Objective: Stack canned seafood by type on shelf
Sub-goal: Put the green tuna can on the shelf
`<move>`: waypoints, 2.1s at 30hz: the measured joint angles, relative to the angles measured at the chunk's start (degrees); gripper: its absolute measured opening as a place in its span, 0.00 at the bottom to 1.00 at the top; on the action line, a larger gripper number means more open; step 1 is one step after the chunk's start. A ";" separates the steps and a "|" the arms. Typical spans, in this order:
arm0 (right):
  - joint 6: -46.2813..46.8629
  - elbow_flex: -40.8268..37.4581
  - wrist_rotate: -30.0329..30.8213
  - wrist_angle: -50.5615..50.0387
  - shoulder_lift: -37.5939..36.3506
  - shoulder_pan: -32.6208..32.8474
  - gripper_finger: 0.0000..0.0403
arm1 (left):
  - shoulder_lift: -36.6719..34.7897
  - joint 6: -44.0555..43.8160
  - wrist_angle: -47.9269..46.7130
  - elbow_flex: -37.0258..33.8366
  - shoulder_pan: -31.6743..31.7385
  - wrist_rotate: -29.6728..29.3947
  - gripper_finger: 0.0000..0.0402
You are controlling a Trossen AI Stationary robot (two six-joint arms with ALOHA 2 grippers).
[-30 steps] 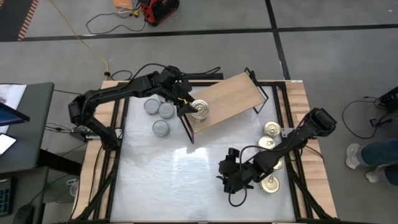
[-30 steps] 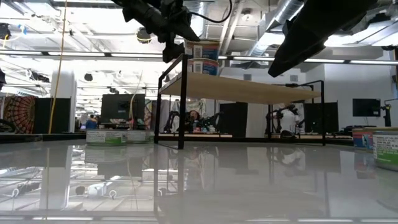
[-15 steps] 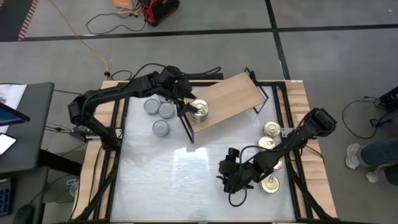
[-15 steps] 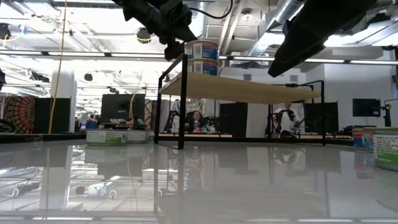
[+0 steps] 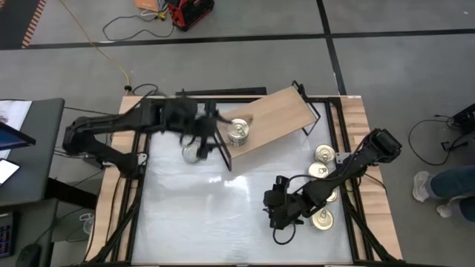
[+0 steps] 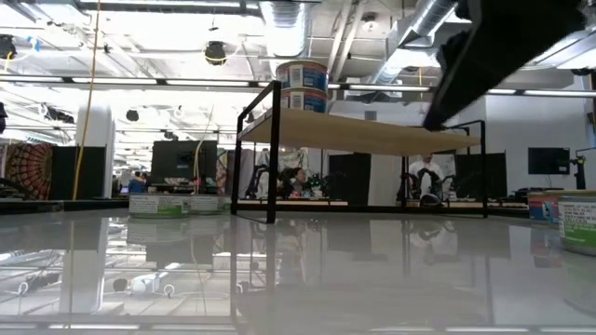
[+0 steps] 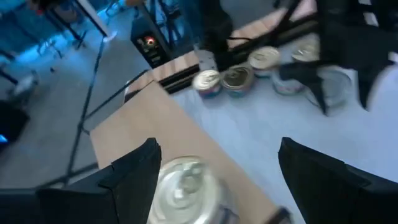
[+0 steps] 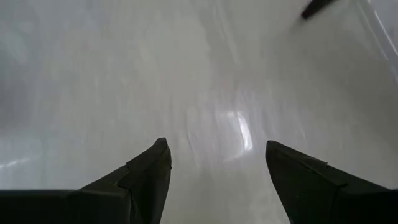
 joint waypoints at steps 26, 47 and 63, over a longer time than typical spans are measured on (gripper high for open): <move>7.11 0.02 -23.88 -22.13 -3.66 -7.52 0.71 | -1.19 -33.56 13.60 -26.83 -31.68 -26.17 0.77; -4.22 0.02 -26.91 -17.47 3.78 -7.83 0.44 | -1.17 -29.19 35.96 -41.12 -33.93 -25.48 0.77; -4.18 0.04 -23.26 -20.92 4.72 -9.98 0.04 | -1.17 -28.58 35.76 -41.32 -33.91 -28.28 0.77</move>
